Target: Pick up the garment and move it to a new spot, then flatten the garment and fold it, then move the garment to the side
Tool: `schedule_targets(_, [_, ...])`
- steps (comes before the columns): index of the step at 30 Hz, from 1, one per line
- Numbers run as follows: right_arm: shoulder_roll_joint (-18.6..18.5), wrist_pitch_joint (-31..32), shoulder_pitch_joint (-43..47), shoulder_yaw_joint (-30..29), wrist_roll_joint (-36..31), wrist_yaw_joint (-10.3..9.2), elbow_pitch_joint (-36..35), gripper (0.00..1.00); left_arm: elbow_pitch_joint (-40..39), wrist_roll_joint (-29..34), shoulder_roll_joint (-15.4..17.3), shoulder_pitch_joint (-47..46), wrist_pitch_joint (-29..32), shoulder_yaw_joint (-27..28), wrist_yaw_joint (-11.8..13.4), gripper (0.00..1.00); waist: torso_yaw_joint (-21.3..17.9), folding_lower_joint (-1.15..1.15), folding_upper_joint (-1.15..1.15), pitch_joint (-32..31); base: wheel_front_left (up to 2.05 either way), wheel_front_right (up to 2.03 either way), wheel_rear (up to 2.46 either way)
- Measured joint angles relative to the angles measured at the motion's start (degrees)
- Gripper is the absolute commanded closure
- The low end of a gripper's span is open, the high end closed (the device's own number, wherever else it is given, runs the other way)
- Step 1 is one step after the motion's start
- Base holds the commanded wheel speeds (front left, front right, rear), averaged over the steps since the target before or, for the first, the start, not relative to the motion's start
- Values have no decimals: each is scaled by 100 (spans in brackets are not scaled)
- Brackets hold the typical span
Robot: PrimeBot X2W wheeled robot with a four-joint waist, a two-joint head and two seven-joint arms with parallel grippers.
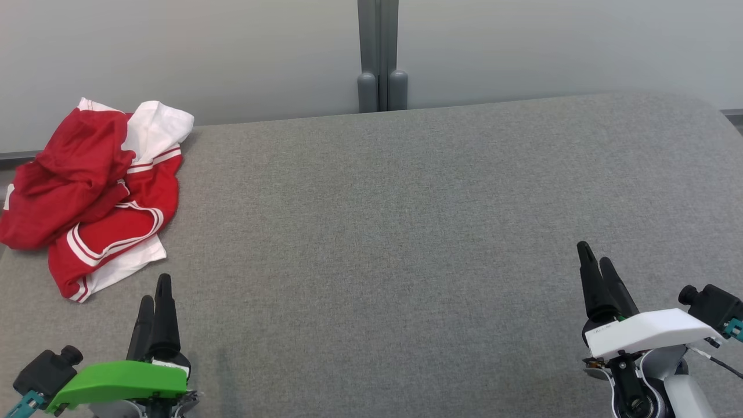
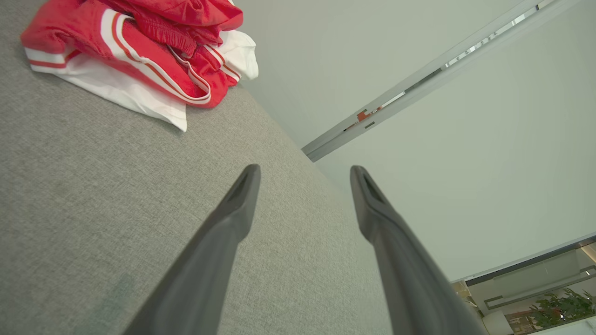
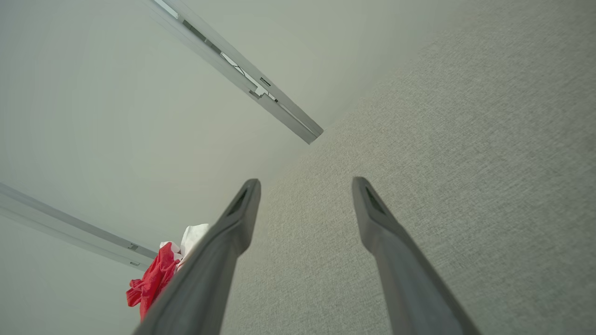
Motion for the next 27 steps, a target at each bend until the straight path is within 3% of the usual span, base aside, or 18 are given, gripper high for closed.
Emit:
schedule_targets(11, [-3, -234, -3, 41, -1288, 1, 9, 0, -32, 1249, 132, 136, -222, -151, 26, 0, 12, 0, 0, 6, 0, 0, 0])
schedule_targets(27, [-14, -499, -3, 69, -2618, 1, 9, 0, -159, 2363, 245, 236, -500, -250, 125, 0, 71, 0, 0, 16, 0, 0, 0])
